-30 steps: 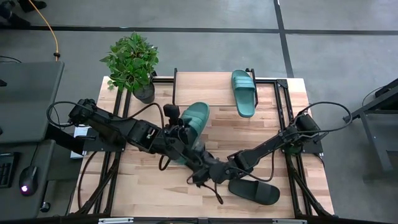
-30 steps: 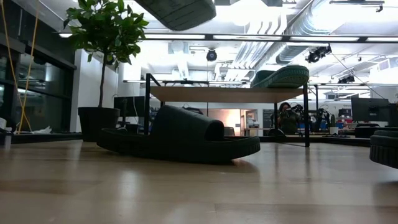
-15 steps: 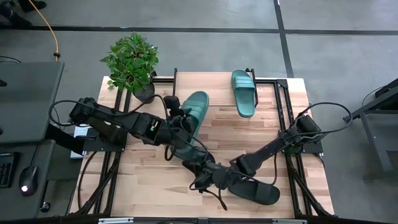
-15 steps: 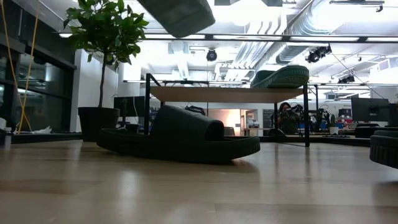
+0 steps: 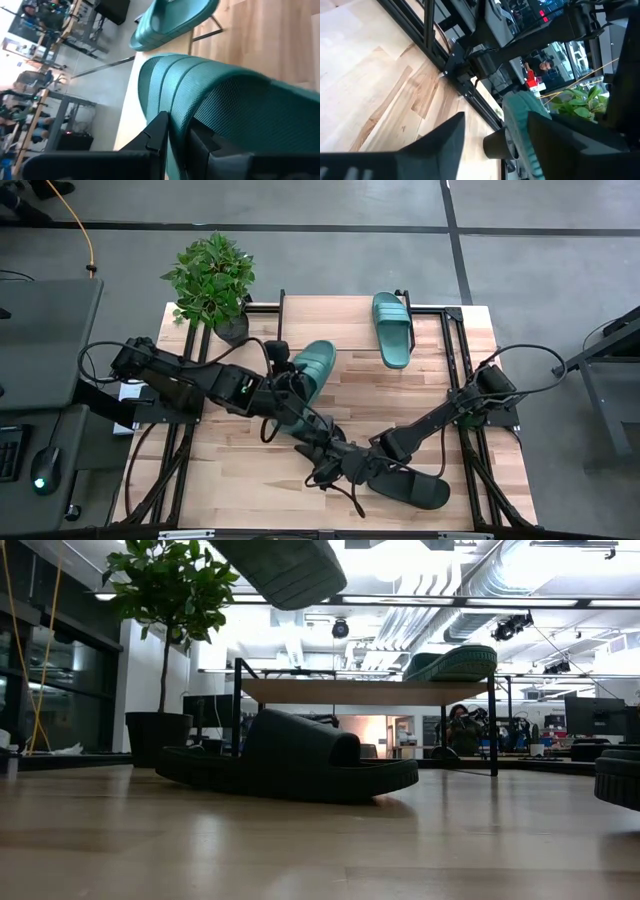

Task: Pick and place slides into the shelf
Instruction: Put the green slide on the shelf

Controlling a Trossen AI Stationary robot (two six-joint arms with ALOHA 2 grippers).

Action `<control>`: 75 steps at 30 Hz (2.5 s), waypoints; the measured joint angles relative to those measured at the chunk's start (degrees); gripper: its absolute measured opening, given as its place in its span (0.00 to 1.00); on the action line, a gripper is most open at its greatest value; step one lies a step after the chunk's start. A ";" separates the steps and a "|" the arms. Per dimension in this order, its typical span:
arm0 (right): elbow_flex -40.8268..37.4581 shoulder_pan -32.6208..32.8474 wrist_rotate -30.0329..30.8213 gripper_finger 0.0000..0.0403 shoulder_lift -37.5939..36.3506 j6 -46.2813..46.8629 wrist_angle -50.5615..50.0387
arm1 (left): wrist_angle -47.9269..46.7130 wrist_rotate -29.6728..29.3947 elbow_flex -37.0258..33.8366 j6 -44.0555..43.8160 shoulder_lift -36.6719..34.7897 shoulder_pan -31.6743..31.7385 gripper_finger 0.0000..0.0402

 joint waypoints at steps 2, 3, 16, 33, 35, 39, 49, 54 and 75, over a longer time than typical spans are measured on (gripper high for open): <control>-0.02 0.00 0.10 0.56 0.00 -0.06 0.02 | 0.03 0.89 0.00 -0.69 0.00 -0.04 0.09; -0.02 0.00 0.10 0.57 0.00 -0.06 0.02 | 0.03 1.57 0.00 -1.21 0.00 -0.02 0.09; -0.04 0.31 -0.41 0.59 -0.04 -1.48 1.34 | 0.14 6.05 0.00 -2.97 0.04 -0.03 0.09; -0.07 0.70 -1.79 0.59 -0.09 -3.08 2.99 | 0.45 7.57 0.00 -4.13 0.04 -0.03 0.09; -0.07 0.57 -1.87 0.59 -0.09 -3.08 3.01 | 0.58 8.52 0.00 -4.15 0.08 -0.05 0.09; -0.07 0.04 -3.31 0.59 -0.09 -3.07 3.45 | 1.04 8.97 -0.02 -4.13 0.59 -0.05 0.09; -0.07 -0.49 -3.48 0.59 -0.09 -4.22 4.36 | 2.11 9.73 0.00 -3.67 0.55 -0.05 0.09; -0.07 -1.97 -3.71 0.59 -0.09 -2.26 2.42 | 2.51 10.24 -0.02 -3.45 0.52 -0.02 0.09; -0.07 -2.82 -0.25 0.42 -0.09 -0.47 0.85 | 3.59 11.67 -0.02 -2.71 0.47 -0.01 0.09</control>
